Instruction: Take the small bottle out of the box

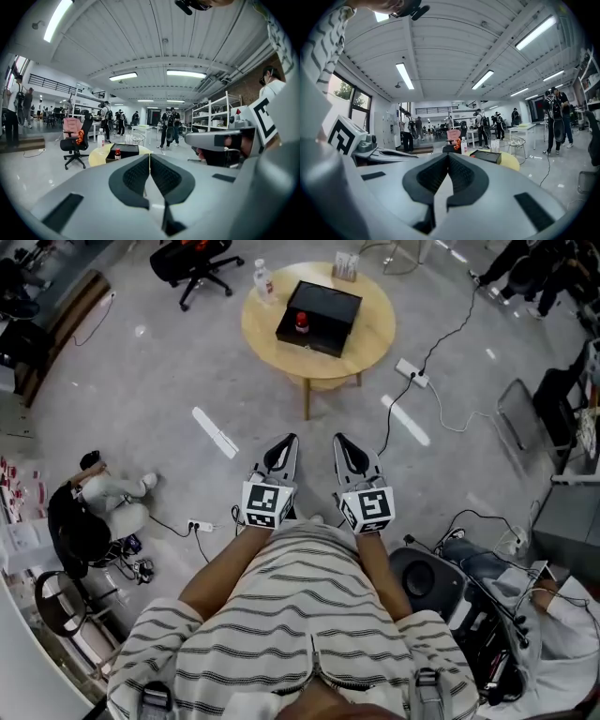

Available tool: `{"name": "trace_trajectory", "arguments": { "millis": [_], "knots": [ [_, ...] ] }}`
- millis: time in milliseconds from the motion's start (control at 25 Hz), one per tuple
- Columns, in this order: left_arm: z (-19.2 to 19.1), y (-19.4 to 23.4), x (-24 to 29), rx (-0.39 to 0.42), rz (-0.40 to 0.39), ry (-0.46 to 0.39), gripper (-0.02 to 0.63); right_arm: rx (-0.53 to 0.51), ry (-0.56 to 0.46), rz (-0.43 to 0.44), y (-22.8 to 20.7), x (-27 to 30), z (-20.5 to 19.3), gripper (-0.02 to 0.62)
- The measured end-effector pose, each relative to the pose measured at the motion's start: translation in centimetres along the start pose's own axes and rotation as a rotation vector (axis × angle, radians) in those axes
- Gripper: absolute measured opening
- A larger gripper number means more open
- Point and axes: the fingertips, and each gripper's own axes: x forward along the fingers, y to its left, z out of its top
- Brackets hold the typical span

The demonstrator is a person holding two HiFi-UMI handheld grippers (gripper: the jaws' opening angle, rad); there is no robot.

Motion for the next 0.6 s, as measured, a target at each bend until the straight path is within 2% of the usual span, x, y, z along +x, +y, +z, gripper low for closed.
{"name": "trace_trajectory", "arguments": {
  "millis": [600],
  "knots": [
    [5.0,10.2,12.0,-0.005,-0.081,0.022,0.023,0.006,0.027,-0.06,-5.0,14.4,4.0,0.011]
  ]
}}
